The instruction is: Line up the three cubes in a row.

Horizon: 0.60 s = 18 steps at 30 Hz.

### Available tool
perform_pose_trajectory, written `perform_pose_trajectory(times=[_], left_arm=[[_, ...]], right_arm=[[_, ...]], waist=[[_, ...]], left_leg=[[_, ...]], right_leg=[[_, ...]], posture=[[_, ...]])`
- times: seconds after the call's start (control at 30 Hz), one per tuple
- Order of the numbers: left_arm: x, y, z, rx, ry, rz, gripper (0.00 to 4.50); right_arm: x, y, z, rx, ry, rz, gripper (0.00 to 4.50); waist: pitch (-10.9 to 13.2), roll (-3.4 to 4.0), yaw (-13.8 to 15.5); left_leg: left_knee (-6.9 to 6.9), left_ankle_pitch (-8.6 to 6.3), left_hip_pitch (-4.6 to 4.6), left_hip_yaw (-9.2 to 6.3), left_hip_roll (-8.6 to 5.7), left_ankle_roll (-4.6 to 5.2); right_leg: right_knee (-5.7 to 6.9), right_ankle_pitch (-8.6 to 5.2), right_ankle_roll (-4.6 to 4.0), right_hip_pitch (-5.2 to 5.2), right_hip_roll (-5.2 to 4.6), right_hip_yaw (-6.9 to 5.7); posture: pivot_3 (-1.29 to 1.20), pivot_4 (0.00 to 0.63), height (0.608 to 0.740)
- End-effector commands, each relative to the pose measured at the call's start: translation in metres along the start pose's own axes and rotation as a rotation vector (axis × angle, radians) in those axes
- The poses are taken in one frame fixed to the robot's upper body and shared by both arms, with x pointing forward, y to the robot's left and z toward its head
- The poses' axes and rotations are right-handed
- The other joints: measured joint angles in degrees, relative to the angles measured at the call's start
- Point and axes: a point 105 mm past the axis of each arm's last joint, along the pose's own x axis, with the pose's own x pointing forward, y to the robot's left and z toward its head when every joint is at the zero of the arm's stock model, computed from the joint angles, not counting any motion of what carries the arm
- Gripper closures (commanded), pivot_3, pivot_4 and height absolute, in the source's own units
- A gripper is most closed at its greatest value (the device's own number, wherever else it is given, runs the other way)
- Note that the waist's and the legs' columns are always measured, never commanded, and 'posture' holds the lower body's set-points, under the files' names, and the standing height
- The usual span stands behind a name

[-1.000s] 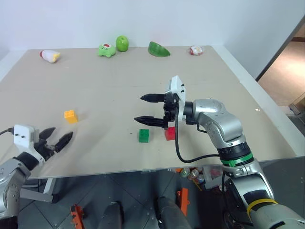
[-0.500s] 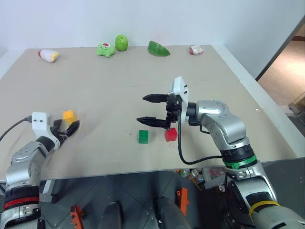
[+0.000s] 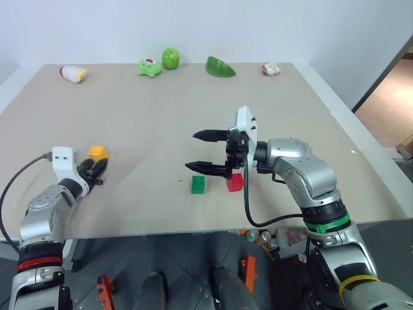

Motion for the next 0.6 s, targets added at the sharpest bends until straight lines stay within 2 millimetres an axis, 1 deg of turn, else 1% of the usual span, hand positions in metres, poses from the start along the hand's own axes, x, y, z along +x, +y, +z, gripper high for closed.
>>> perform_pose_trajectory(times=[0.03, 0.13, 0.2, 0.23, 0.27, 0.3, 0.37, 0.47, 0.53, 0.6], left_arm=[[0.002, -0.004, 0.007, 0.034, -0.008, -0.013, 3.24], [0.001, -0.006, 0.011, 0.101, -0.006, -0.043, 3.24], [-0.003, -0.016, 0.02, 0.178, -0.03, -0.139, 3.24], [-0.009, -0.03, 0.031, 0.222, -0.065, -0.267, 3.24], [-0.017, -0.045, 0.038, 0.264, -0.088, -0.391, 3.24], [-0.025, -0.056, 0.041, 0.296, -0.091, -0.493, 3.24], [-0.035, -0.072, 0.036, 0.342, -0.053, -0.631, 3.24], [-0.05, -0.091, 0.014, 0.431, 0.062, -0.82, 3.24], [-0.057, -0.098, 0.002, 0.459, 0.125, -0.913, 3.24], [-0.059, -0.1, -0.002, 0.471, 0.151, -0.956, 3.24]], right_arm=[[-0.005, -0.002, 0.011, -0.032, -0.034, -0.014, 0.0], [-0.004, -0.003, 0.011, -0.033, -0.034, -0.015, 0.0], [-0.005, -0.004, 0.01, -0.036, -0.03, -0.015, 0.0], [-0.006, -0.006, 0.01, -0.04, -0.024, -0.021, 0.0], [-0.008, -0.009, 0.009, -0.043, -0.018, -0.028, 0.0], [-0.01, -0.011, 0.009, -0.046, -0.014, -0.035, 0.0], [-0.014, -0.014, 0.009, -0.049, -0.009, -0.048, 0.0], [-0.022, -0.019, 0.008, -0.053, 0.004, -0.074, 0.0], [-0.029, -0.021, 0.008, -0.053, 0.012, -0.089, 0.0], [-0.035, -0.021, 0.008, -0.052, 0.019, -0.095, 0.0]], waist=[[0.0, 0.0, 0.0], [0.0, 0.0, 0.0], [0.0, -0.02, 0.0], [0.0, -0.03, -0.1], [0.0, -0.04, -0.1], [0.0, -0.06, -0.2], [0.0, -0.06, -0.1], [0.0, -0.03, -0.2], [0.0, -0.03, -0.2], [0.0, -0.04, -0.2]], left_leg=[[0.0, 0.0, 0.0, 0.0, 0.0, 0.0], [0.0, 0.0, 0.01, 0.0, 0.0, 0.0], [0.0, 0.0, 0.01, 0.01, 0.0, 0.0], [0.01, 0.0, 0.0, 0.0, 0.0, 0.0], [0.01, 0.0, -0.01, 0.02, 0.0, 0.0], [0.0, -0.01, -0.03, 0.05, 0.01, -0.01], [-0.02, -0.03, -0.07, 0.08, 0.03, -0.05], [-0.08, -0.06, -0.03, 0.15, 0.05, -0.09], [-0.09, -0.06, -0.01, 0.17, 0.06, -0.1], [-0.08, -0.07, -0.04, 0.16, 0.07, -0.09]], right_leg=[[0.0, 0.0, 0.0, 0.0, 0.0, 0.0], [0.0, 0.0, 0.0, 0.0, 0.0, 0.0], [0.0, 0.0, 0.0, 0.0, 0.0, 0.02], [-0.01, 0.0, 0.0, -0.01, 0.01, 0.01], [-0.01, 0.0, -0.01, -0.01, 0.0, 0.02], [-0.02, 0.0, -0.01, -0.05, 0.0, 0.03], [-0.03, -0.02, -0.04, -0.09, -0.03, 0.02], [-0.05, -0.09, -0.09, -0.1, -0.05, 0.04], [-0.05, -0.12, -0.11, -0.11, -0.05, 0.06], [-0.05, -0.13, -0.12, -0.13, -0.04, 0.04]], posture=[[0.0, 0.15, 0.733], [0.0, 0.15, 0.733], [0.0, 0.15, 0.733], [0.0, 0.15, 0.733], [0.0, 0.15, 0.733], [0.0, 0.15, 0.733], [0.0, 0.15, 0.733], [0.0, 0.15, 0.733], [0.0, 0.15, 0.733], [0.0, 0.15, 0.733]])
